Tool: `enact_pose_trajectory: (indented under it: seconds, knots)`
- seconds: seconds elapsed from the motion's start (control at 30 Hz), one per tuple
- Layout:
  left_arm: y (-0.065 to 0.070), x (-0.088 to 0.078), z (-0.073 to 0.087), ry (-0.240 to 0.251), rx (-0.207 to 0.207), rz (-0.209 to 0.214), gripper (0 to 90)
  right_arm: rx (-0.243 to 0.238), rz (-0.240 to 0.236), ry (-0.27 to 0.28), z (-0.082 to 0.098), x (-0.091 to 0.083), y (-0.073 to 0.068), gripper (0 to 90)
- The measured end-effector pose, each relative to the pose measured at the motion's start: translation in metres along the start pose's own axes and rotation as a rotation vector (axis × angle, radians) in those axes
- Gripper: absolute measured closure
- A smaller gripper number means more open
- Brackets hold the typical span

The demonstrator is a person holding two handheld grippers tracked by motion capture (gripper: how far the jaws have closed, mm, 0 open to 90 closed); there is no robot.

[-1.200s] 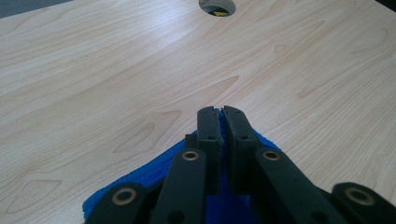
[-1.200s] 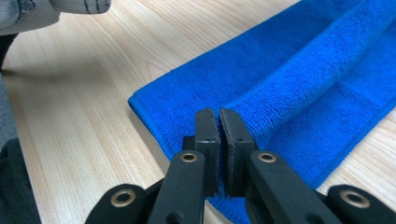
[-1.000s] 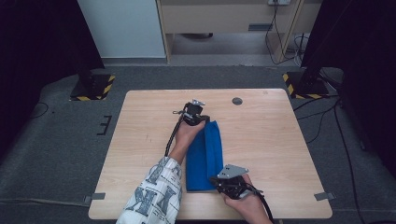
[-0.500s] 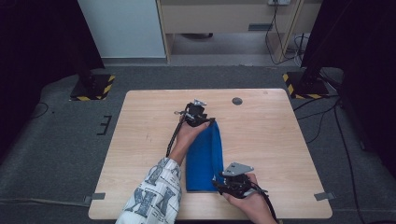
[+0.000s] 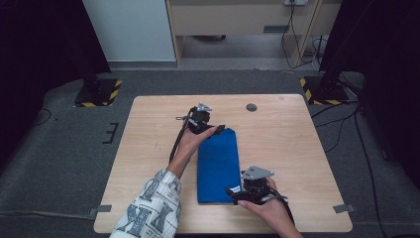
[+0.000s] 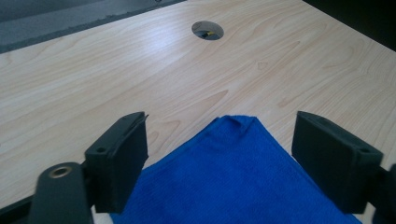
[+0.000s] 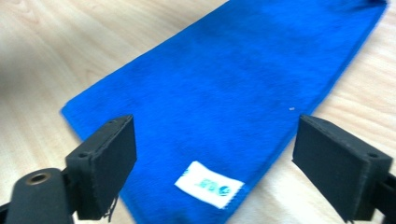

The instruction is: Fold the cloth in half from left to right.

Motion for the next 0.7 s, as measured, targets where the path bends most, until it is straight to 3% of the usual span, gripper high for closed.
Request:
enact_pose_trajectory:
  seconds: [0.13,0.4,0.57,0.7]
  knots:
    - [-0.005,-0.007,0.007,-0.008,-0.001,0.000,14.4,0.021,0.010,0.006,-0.001,-0.001,0.007,10.3]
    - [-0.015,-0.019,0.021,-0.017,-0.007,-0.009,9.1,0.011,-0.001,0.005,-0.008,0.006,0.022,8.3]
    - [-0.014,-0.030,0.030,-0.041,0.026,-0.025,7.4,-0.006,-0.010,0.009,-0.020,0.017,0.033,9.6]
    - [-0.016,-0.037,0.034,-0.040,0.013,-0.040,7.2,-0.022,-0.004,-0.014,-0.026,0.028,0.041,10.4]
Point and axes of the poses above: each handheld gripper's, and its own axes: x roughly forward along the jaws, z roughly out of its underside, y roughly to its right, the point moved 2 cm from there along x, roughly forward along the jaws, and after that the axes turned 8 degrees about y, right-handed, at the moved point
